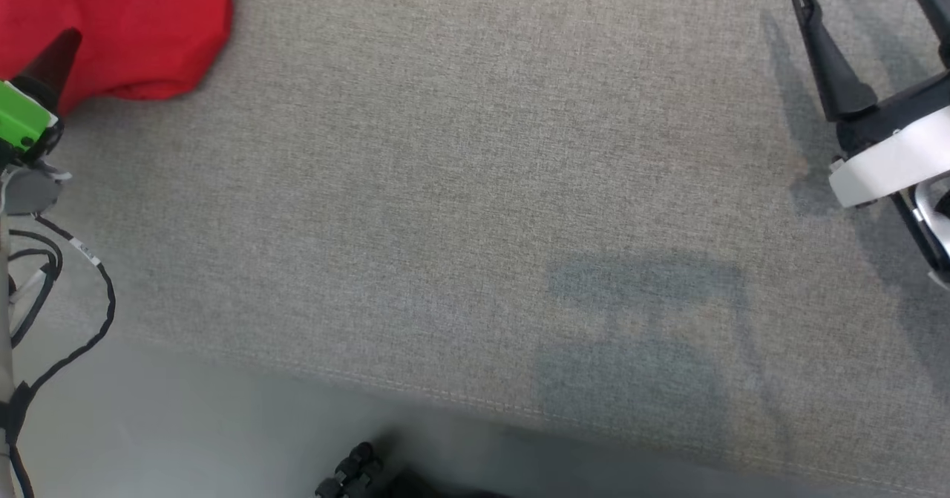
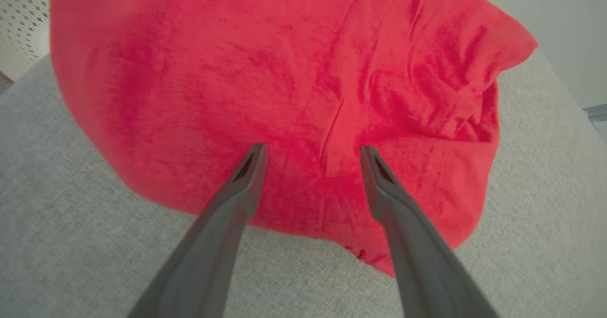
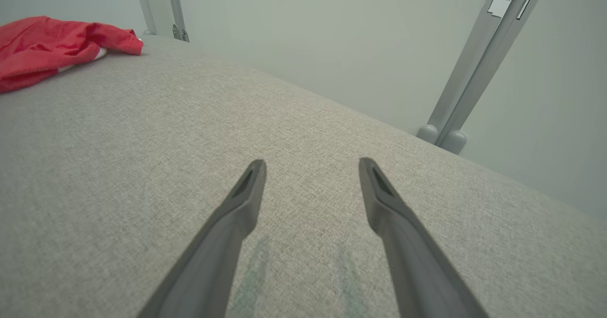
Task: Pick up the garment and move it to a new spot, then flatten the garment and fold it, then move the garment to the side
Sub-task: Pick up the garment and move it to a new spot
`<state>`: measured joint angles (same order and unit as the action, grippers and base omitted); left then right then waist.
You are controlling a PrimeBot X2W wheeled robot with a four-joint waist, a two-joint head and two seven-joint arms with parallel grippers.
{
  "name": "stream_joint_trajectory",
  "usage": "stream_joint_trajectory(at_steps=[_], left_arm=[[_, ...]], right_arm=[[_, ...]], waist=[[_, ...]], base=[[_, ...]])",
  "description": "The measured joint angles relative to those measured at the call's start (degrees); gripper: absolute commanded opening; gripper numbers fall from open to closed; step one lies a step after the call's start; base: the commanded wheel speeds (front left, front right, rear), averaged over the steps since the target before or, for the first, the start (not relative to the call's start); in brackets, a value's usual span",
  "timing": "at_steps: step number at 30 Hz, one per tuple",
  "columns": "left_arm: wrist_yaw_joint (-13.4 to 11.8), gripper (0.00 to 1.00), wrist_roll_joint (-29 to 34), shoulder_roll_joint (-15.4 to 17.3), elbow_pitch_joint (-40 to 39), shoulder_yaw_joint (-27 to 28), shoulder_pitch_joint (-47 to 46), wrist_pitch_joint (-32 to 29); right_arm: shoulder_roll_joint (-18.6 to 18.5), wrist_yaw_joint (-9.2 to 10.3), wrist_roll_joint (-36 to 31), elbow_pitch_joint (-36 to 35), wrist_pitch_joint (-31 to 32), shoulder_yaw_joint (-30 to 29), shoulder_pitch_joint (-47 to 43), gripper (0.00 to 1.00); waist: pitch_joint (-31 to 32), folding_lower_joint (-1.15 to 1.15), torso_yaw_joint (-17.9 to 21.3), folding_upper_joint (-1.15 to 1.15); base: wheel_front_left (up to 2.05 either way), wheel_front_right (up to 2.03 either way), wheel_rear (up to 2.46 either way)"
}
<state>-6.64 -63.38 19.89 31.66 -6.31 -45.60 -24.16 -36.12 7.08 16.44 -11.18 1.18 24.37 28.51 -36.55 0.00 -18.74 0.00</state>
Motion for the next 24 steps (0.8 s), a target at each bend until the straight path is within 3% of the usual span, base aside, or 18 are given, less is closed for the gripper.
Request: stream_joint_trajectory(at_steps=[4, 5, 6, 7, 8, 9, 13, 18, 24], left_arm=[[0.0, 1.0, -1.0, -0.5, 1.5, 0.8, -2.9, -0.3], [0.0, 0.89, -1.3, -0.7, 1.8, 0.8, -3.5, -0.6], [0.0, 0.52, -1.4, -1.0, 2.1, 0.8, -4.1, -0.8], [0.0, 0.52, -1.4, -1.2, 2.3, 1.0, -4.6, -0.7], [0.0, 0.05, -1.4, -1.2, 2.6, 1.2, -5.4, -0.2], [0.0, 0.0, -1.4, -1.2, 3.0, 1.4, -6.2, 0.2], [0.2, 0.0, -1.5, -1.3, 4.4, 1.8, -8.5, 1.1], [2.2, 0.0, -1.5, -1.7, 5.7, 2.0, -10.8, 2.8], [6.4, 0.0, -1.4, -3.6, 7.5, 0.2, -11.4, 3.6]], right_arm=[[-1.1, 0.01, -0.8, -2.8, 1.4, -1.8, 1.8, 1.0], [-1.4, 0.01, -0.9, -3.5, 1.5, -2.4, 2.1, 1.0], [-1.7, 0.01, -1.0, -4.2, 2.0, -2.9, 2.6, 1.0], [-1.9, 0.01, -1.2, -4.7, 2.2, -3.5, 2.9, 1.0], [-2.2, 0.01, -1.5, -4.9, 2.3, -4.0, 3.2, 1.0], [-2.4, 0.01, -1.9, -5.0, 2.3, -4.5, 3.3, 1.0], [-2.6, 0.02, -2.4, -5.2, 2.3, -5.8, 3.3, 1.0], [-2.5, 0.02, -2.6, -5.6, 1.3, -7.2, 3.6, 1.0], [-1.1, 0.08, -2.8, -2.9, -0.4, -7.2, 2.9, 1.0]], waist=[[-3.3, 0.0, 0.6, 0.0], [-4.2, 0.0, 0.8, 0.0], [-5.0, 0.0, 0.9, 0.0], [-5.8, 0.0, 1.1, 0.0], [-6.7, 0.0, 1.2, 0.0], [-7.5, 0.0, 1.3, 0.0], [-10.2, 0.0, 1.7, 0.0], [-11.4, 0.0, 1.6, 0.0], [-9.1, 0.0, 0.9, 0.0]], base=[[0.0, 0.0, 0.0], [0.0, 0.0, 0.0], [0.0, 0.0, 0.0], [0.0, 0.0, 0.0], [0.0, 0.0, 0.0], [0.0, 0.0, 0.0], [0.0, 0.0, 0.0], [0.0, 0.0, 0.0], [0.0, 0.0, 0.0]])
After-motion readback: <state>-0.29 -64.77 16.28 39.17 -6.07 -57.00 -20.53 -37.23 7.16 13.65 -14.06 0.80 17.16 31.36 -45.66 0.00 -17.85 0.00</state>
